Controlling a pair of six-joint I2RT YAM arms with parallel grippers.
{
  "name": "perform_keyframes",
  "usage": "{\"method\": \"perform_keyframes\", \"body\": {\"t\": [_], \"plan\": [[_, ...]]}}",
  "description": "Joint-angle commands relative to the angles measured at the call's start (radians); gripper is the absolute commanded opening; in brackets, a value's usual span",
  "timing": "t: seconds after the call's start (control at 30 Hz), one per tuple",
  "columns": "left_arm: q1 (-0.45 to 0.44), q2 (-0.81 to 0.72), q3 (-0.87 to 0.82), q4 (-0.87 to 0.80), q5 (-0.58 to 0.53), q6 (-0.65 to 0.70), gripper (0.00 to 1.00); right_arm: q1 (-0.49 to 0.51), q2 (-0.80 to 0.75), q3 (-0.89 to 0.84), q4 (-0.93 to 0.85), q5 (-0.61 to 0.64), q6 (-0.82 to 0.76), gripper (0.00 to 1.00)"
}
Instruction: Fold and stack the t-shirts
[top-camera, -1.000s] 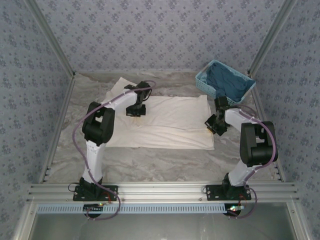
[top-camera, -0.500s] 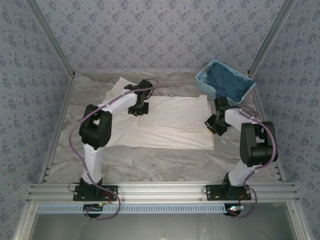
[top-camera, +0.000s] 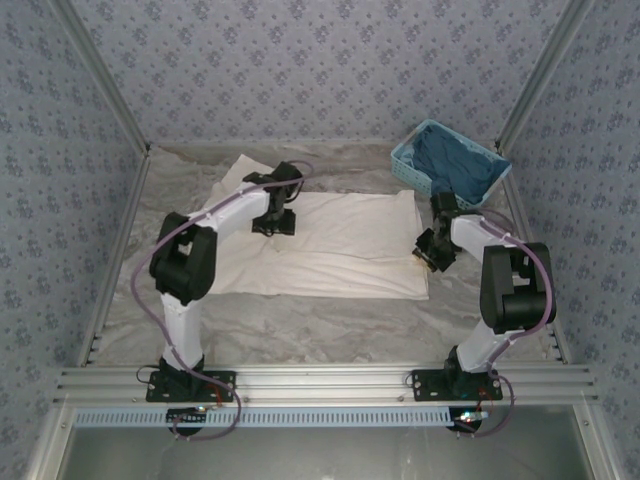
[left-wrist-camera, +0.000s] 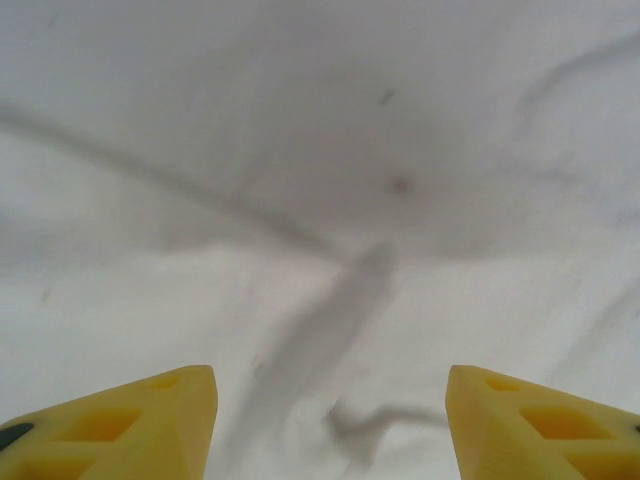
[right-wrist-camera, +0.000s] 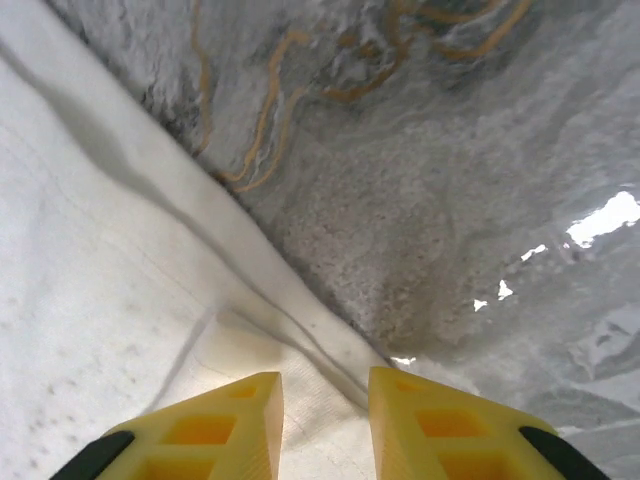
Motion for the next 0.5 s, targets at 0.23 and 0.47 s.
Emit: {"method": "perform_keyframes", "body": {"t": [0.23, 0.47], "plan": [[0.403, -0.381, -0.455, 0.054, 0.316, -0.28, 0.37, 0.083, -0.204, -0.036, -0.065, 0.024, -0.075, 0.28], [0.474, -0.296, -0.52, 0.141, 0.313, -0.368, 0.33, 0.207, -0.155, -0.132, 0.008, -0.051, -0.027, 0.22]]}}
